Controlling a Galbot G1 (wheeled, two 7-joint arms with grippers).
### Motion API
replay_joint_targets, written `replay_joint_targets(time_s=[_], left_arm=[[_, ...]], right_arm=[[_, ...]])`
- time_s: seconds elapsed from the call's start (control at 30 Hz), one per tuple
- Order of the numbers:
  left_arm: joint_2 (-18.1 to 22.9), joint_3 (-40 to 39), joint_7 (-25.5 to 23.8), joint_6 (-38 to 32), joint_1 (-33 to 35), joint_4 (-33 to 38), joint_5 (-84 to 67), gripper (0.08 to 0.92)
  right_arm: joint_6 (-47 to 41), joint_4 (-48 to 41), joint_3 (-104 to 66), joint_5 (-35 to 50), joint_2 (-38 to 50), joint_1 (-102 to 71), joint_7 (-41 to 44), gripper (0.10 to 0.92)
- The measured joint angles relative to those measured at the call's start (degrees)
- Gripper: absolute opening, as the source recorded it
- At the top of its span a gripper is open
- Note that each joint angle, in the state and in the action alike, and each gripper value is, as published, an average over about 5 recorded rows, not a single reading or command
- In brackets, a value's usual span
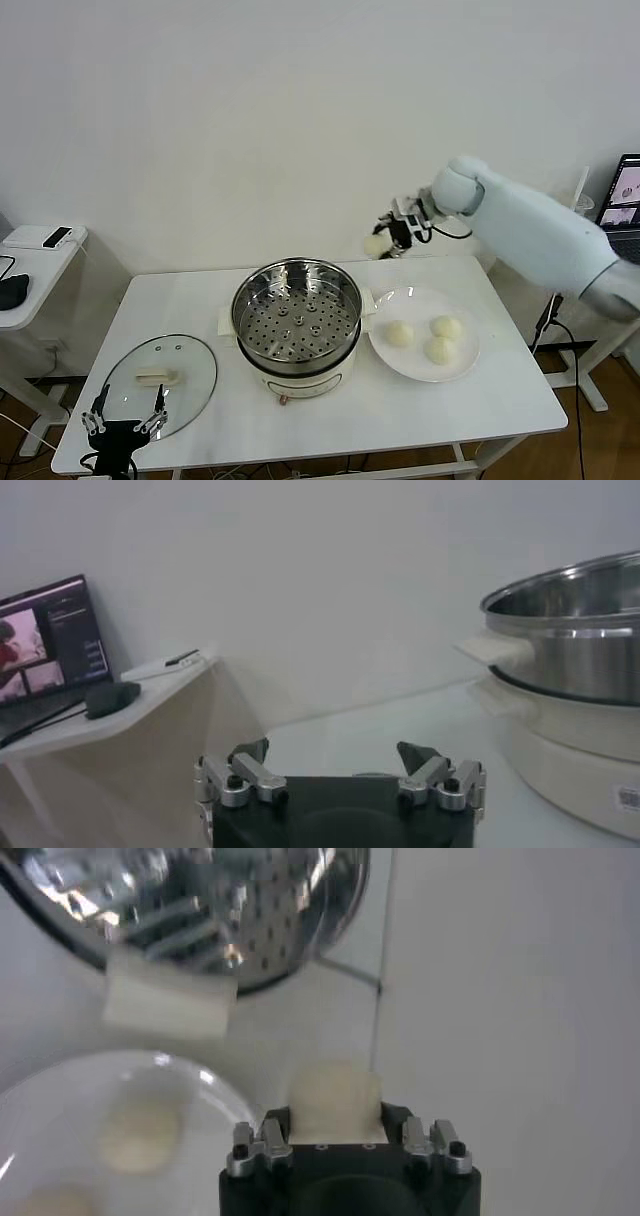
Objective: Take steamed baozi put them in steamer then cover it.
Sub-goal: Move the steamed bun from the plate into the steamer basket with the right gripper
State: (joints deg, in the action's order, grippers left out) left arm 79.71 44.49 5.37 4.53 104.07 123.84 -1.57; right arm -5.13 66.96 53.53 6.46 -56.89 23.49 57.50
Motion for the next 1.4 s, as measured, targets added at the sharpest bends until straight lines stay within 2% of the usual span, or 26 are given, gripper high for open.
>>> replay_joint_targets(time_s=[0.2,0.43,0.93,1.4], left_arm=[[0.2,0.6,-0.1,0.4,-0.2,0.7,-0.1,0.823],[0.6,1.3,-0.1,0.9,-0.5,1.6,-0.2,0.823],[1.2,2.7,0.2,1.0,-0.7,1.9,-0.4,0.823],[1.6,2.7,0.2,1.2,-1.2,1.8,-0.3,0.823]], right_arm=[[2.4,2.2,6.4,4.7,-3.4,4.4,-1.3,0.577],[7.2,1.5,11.9,4.2,-9.1,6.2,-2.8,0.577],[22.1,-8.2,16.6,-8.7,-20.4,3.2,-6.6,0.577],[31.8,-14.4,17.3,-19.6,-25.1,0.1,-9.7,0.580]])
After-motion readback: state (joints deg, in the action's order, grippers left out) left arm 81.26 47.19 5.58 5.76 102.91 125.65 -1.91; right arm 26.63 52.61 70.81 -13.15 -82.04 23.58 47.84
